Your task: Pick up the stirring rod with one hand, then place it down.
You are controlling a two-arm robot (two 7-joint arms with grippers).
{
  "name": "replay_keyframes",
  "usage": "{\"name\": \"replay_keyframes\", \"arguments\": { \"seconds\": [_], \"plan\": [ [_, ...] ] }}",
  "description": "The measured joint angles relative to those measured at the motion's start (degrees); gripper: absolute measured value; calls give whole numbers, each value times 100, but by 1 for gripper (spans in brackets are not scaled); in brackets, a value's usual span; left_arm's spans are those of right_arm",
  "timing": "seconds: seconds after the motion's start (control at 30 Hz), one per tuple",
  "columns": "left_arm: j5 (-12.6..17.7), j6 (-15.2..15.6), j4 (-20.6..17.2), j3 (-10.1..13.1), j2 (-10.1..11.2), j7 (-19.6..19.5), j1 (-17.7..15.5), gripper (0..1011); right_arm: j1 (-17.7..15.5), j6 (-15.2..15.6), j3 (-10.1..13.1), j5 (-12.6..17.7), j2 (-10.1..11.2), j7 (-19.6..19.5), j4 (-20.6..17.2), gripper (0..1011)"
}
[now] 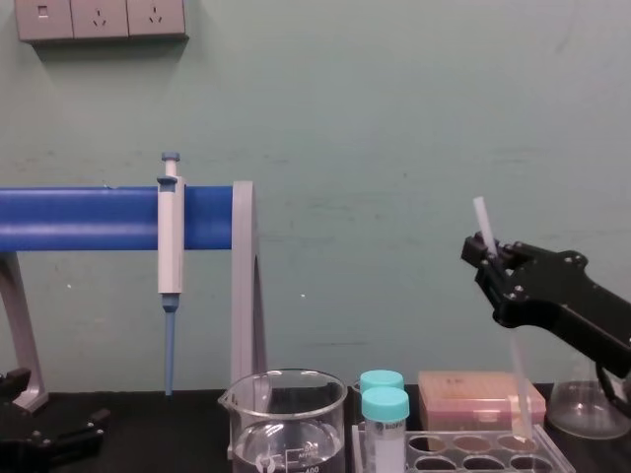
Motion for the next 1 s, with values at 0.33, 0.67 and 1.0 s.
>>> {"name": "replay_keyframes", "arguments": {
  "seconds": [0.33, 0.67, 1.0],
  "plan": [
    [0, 0, 0, 0, 0, 0, 0, 1000, 196, -77, -103, 184, -60, 343, 356, 72],
    [0, 0, 0, 0, 0, 0, 0, 1000, 245, -75, -131, 235, -72, 396, 532, 72],
    [0, 0, 0, 0, 0, 0, 0, 1000, 370, -73, -141, 405, -119, 632, 853, 72]
  ]
}}
